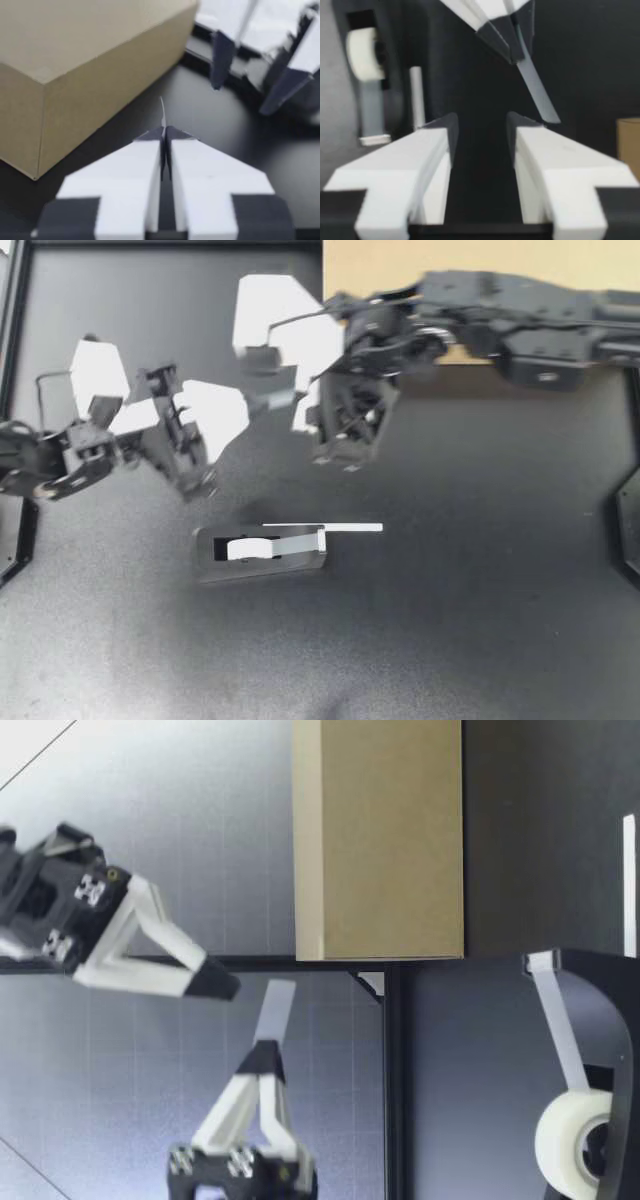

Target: Cut a small piece of tape from the tape dispenser then place it on the cardboard box's edge.

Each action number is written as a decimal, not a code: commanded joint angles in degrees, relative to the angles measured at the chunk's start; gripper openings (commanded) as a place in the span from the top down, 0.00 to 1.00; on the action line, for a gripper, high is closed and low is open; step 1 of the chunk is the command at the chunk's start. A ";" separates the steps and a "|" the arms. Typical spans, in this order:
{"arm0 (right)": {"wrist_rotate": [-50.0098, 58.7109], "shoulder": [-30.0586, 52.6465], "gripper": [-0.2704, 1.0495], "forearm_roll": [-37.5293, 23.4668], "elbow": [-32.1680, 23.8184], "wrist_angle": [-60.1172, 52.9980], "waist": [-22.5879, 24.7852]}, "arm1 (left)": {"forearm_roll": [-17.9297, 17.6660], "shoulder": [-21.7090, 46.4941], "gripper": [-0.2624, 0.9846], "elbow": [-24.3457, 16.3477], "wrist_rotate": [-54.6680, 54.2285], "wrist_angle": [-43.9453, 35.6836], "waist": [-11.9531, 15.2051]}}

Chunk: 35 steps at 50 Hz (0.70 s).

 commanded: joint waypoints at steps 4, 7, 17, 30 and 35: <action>1.67 -7.47 0.50 -3.08 6.59 -9.76 -2.37 | -0.35 3.08 0.84 -5.01 -10.37 -1.14 3.96; 2.55 -9.49 0.51 -4.04 10.02 -14.15 -3.16 | 0.00 4.83 0.84 -6.68 -14.06 -1.14 5.19; 3.52 -14.77 0.59 -4.39 21.97 -32.43 -6.50 | 0.00 9.23 0.84 -11.69 -26.10 0.00 9.40; 3.60 -15.47 0.72 -3.16 33.13 -56.69 -11.43 | 0.09 14.06 0.84 -17.84 -34.54 4.83 11.78; 3.60 -13.97 0.77 -2.64 34.54 -60.56 -12.48 | 0.00 15.38 0.84 -18.81 -35.24 5.19 11.95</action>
